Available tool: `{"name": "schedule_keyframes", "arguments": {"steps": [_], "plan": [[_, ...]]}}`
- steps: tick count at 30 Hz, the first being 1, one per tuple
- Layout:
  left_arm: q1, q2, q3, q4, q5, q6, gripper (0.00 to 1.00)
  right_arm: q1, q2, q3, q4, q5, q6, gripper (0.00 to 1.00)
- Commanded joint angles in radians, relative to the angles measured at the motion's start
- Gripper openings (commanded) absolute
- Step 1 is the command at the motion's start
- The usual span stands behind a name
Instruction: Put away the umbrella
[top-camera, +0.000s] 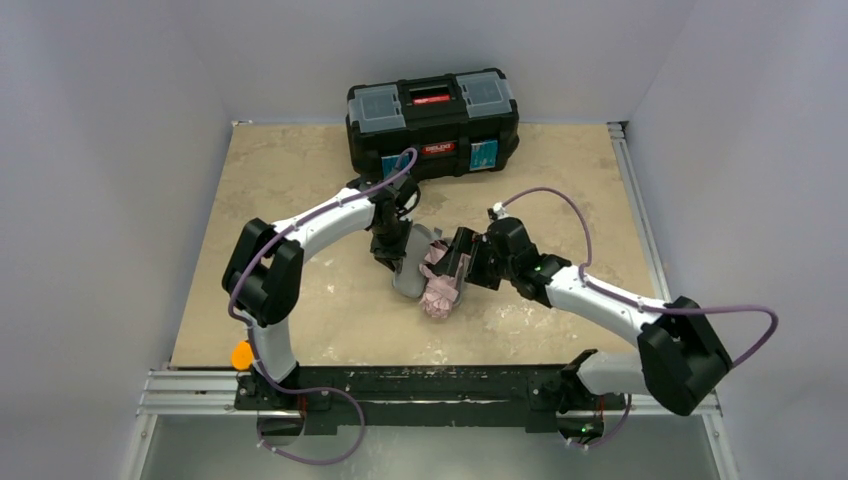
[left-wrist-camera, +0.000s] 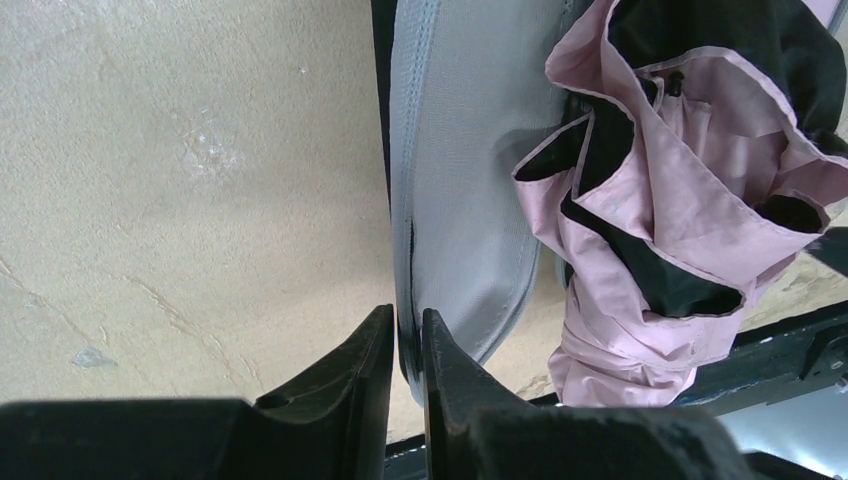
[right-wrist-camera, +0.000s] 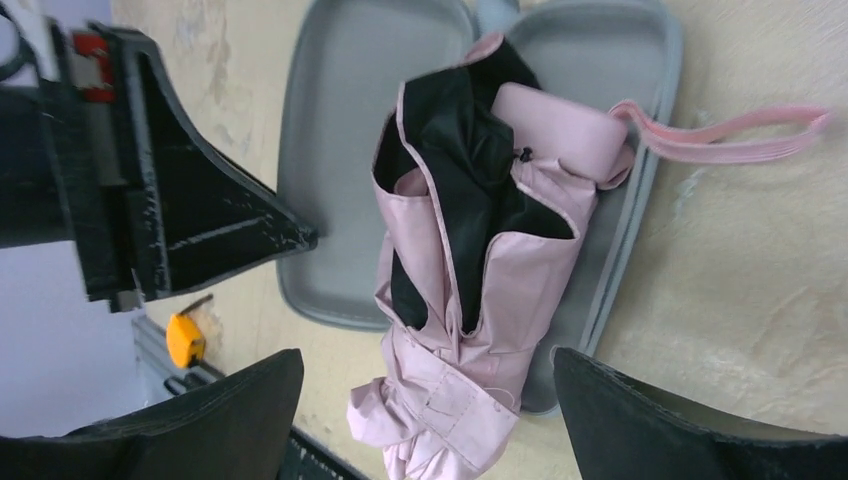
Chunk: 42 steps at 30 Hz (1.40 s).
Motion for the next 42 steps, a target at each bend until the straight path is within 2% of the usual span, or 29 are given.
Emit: {"name": "schedule_keyframes", "arguments": {"steps": [1, 9, 16, 20, 24, 26, 34, 42], "plan": [[0.006, -0.049, -0.004, 0.023, 0.018, 0.006, 0.15, -0.023, 0.068, -0.021, 0.148, -0.133, 0.034, 0.97], [0.005, -0.050, -0.008, 0.017, 0.024, 0.011, 0.13, -0.039, 0.170, -0.074, 0.272, -0.180, 0.073, 0.96], [0.005, -0.036, -0.005, 0.016, 0.034, 0.013, 0.12, -0.050, 0.253, -0.110, 0.370, -0.221, 0.081, 0.86], [0.006, -0.035, -0.003, 0.011, 0.034, 0.017, 0.11, -0.050, 0.288, -0.103, 0.388, -0.231, 0.075, 0.71], [0.006, -0.045, -0.011, 0.013, 0.034, 0.016, 0.08, -0.050, 0.286, -0.084, 0.363, -0.220, 0.062, 0.45], [0.004, -0.049, -0.014, 0.010, 0.031, 0.016, 0.04, -0.050, 0.266, -0.060, 0.321, -0.199, 0.052, 0.38], [0.002, -0.045, -0.005, -0.019, -0.005, 0.008, 0.00, -0.050, 0.160, 0.087, 0.119, -0.096, -0.042, 0.36], [-0.001, -0.053, 0.006, -0.038, -0.020, -0.003, 0.00, -0.051, 0.187, 0.119, 0.119, -0.021, -0.099, 0.35]]}}
